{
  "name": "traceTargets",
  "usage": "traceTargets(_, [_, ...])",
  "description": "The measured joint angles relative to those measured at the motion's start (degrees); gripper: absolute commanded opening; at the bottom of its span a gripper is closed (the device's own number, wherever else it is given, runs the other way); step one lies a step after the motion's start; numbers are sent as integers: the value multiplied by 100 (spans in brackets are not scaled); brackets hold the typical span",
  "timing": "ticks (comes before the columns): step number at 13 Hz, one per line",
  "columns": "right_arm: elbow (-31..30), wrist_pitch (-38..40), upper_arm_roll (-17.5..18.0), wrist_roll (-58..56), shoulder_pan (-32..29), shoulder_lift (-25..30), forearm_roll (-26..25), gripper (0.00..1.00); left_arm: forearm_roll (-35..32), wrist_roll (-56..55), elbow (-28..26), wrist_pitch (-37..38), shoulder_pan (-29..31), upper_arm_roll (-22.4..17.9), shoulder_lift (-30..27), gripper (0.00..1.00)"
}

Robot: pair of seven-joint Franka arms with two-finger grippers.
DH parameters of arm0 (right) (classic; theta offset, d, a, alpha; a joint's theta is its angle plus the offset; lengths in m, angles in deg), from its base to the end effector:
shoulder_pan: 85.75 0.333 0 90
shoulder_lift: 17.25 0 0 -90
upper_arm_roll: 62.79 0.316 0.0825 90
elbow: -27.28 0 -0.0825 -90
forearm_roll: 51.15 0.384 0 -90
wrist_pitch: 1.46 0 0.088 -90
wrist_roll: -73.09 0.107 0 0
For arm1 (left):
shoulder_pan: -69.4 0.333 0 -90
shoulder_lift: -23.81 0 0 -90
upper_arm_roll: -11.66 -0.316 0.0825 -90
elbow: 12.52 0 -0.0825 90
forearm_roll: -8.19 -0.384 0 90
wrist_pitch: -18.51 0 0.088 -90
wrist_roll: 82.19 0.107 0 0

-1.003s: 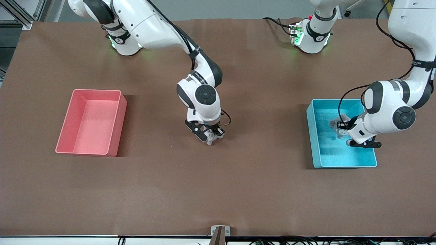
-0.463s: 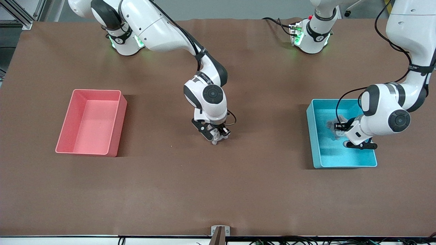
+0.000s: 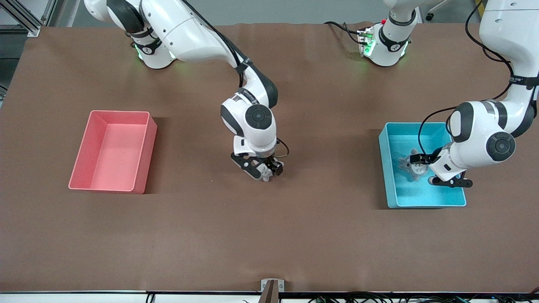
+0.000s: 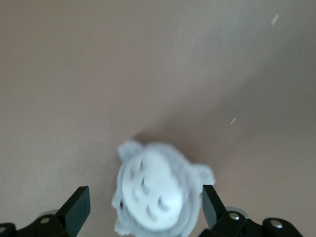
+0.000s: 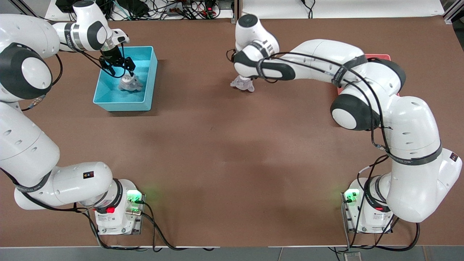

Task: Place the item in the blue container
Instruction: 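Set the second plush mid-table with the right gripper and draw it back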

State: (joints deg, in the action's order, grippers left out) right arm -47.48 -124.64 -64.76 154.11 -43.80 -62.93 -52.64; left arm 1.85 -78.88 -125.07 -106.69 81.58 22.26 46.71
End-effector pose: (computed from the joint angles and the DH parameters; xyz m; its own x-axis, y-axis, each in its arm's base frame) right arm 0.5711 0.4856 0.2689 0.7684 -0.6377 0.0539 -0.6365 -0.7703 -0.0397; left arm 0.5949 0.0237 0.2590 0.9812 -0.0924 -0.1695 -0.0932 -0.9956 0.0032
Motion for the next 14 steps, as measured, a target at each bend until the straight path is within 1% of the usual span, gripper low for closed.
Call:
traceTargets(2, [43, 498, 0, -659, -303, 363, 3, 100, 0, 0, 46, 200, -11, 66, -103, 100])
traceTargets(3, [47, 788, 1, -1071, -476, 573, 12, 100, 0, -1, 156, 508, -5, 150, -169, 100])
traceTargets(5, [38, 1343, 1, -1918, -837, 938, 23, 100, 1, -148, 614, 1319, -5, 466, -294, 100])
traceTargets(6, [14, 1583, -1, -2362, -1031, 1077, 24, 100, 3, -348, 911, 1670, -5, 703, -342, 100])
traceTargets(8, [-147, 1833, -3, -3282, -1456, 1327, 25, 100, 115, -1081, 1419, 2060, -20, 1266, -391, 100])
traceTargets(10, [-541, 1852, -6, -4204, -1908, 1652, 25, 100, 211, -2179, 1712, 2107, -75, 1895, -375, 100])
traceTargets(11, [-754, 1852, -9, -4637, -2122, 1819, 25, 100, 218, -2704, 1837, 2107, -167, 2129, -339, 100])
traceTargets(12, [-967, 1851, -12, -5057, -2328, 1982, 26, 100, 223, -3184, 1977, 2107, -354, 2253, -275, 100])
traceTargets(14, [-1319, 1842, -18, -5819, -2727, 2266, 25, 100, 225, -3981, 2211, 2056, -897, 2294, -82, 100])
